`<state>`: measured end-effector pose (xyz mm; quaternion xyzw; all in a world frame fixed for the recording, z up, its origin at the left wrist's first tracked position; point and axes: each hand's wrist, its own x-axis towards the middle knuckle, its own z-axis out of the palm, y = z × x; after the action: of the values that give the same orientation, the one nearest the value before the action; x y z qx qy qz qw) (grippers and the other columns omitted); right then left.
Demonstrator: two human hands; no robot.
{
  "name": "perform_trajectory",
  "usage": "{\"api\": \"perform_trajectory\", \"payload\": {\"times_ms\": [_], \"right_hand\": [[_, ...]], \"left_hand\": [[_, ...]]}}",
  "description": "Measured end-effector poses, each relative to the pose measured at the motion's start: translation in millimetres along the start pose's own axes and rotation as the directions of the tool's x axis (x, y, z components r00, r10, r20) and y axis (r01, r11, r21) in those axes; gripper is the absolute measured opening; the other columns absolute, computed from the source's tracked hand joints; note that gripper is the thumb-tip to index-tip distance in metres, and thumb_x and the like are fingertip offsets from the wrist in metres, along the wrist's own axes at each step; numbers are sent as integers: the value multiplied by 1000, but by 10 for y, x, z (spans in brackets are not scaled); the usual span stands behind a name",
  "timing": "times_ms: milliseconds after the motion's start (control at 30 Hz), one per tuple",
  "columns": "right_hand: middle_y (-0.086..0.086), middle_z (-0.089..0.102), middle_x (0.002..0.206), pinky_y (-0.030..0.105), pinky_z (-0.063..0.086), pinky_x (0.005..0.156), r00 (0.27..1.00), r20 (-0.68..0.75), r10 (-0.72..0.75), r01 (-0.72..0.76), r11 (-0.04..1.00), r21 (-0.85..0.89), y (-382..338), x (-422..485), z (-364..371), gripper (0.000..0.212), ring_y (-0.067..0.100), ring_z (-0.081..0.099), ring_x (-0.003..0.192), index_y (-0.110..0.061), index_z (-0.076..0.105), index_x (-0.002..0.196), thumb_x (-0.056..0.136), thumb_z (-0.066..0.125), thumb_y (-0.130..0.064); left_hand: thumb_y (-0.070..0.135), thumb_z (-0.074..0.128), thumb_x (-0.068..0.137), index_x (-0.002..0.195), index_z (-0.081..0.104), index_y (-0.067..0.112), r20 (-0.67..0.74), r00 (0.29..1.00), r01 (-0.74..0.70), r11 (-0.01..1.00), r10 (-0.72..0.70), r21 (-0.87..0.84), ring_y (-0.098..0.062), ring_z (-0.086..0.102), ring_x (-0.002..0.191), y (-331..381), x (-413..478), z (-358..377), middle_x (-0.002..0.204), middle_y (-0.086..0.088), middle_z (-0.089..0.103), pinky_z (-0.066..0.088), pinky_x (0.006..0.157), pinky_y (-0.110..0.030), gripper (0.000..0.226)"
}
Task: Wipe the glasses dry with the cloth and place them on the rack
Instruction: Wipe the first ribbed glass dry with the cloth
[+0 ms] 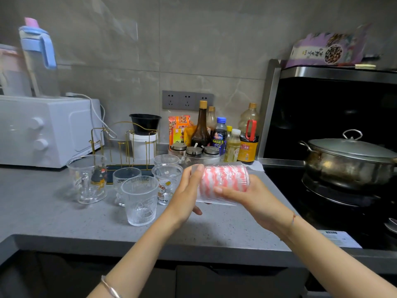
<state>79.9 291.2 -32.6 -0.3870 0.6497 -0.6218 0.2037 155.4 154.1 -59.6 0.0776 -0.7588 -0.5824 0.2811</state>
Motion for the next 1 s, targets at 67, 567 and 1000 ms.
{"api": "perform_trajectory", "payload": {"times_ms": [67, 567, 1000], "right_hand": [[0, 75, 95, 17, 54, 74, 999, -46, 0, 0, 1000, -14, 2, 8, 32, 31, 12, 71, 91, -15, 69, 104, 74, 76, -10], [10, 70, 114, 26, 56, 83, 978, 199, 55, -106, 961, 257, -168, -51, -28, 34, 22, 68, 100, -13, 62, 115, 82, 59, -19], [-5, 75, 84, 16, 55, 69, 998, -14, -62, 58, 978, -198, -81, -43, 56, 23, 8, 72, 81, -24, 70, 88, 75, 77, -6]], "left_hand": [[51, 24, 100, 110, 33, 45, -30, 999, 21, 1000, -21, -9, 9, 41, 88, 29, 10, 2, 98, 36, 34, 53, 71, -30, 14], [92, 23, 70, 116, 29, 59, 6, 946, -321, 936, 323, 145, 3, 61, 89, -180, -55, -42, 108, 33, 56, 48, 65, -19, 57], [76, 21, 86, 122, 60, 18, 60, 956, 294, 937, -287, -187, -10, 66, 58, -105, 25, 32, 94, -4, 74, 41, 46, -19, 79]]}}
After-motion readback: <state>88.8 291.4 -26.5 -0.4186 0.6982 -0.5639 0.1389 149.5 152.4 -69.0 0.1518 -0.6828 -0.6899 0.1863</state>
